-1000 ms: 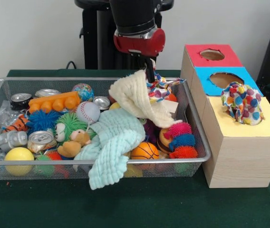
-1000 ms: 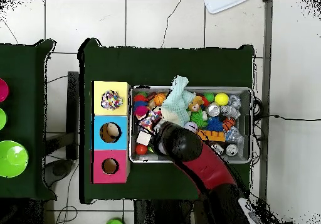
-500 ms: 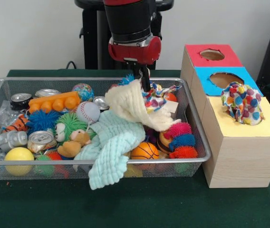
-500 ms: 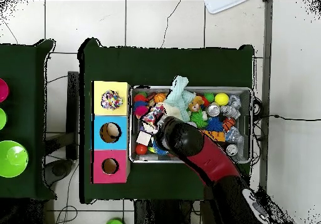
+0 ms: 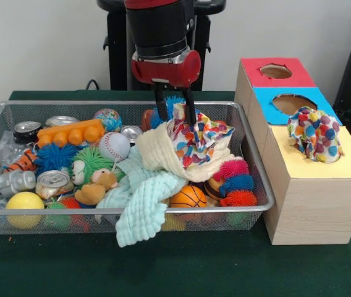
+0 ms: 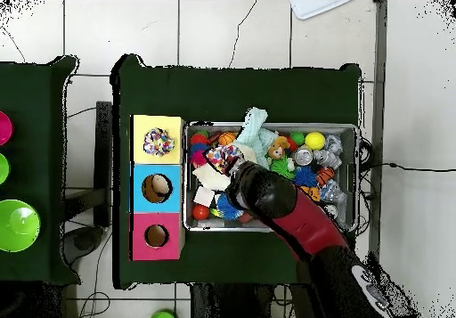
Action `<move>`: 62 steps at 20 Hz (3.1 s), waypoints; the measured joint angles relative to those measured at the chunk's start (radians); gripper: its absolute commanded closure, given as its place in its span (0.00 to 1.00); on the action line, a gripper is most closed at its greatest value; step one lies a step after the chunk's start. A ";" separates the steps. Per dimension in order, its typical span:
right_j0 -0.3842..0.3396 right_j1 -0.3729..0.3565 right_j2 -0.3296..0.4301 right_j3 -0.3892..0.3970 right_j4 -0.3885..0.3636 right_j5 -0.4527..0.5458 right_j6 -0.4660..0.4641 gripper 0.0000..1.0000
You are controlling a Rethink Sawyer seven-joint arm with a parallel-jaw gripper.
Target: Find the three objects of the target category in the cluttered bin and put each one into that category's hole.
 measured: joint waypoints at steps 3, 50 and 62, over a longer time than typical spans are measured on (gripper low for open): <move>-0.004 0.000 0.000 -0.009 -0.001 0.000 0.000 0.00; 0.239 0.016 -0.253 -0.152 -0.059 0.038 0.006 0.00; 0.270 0.005 -0.283 -0.158 -0.046 0.175 0.008 0.00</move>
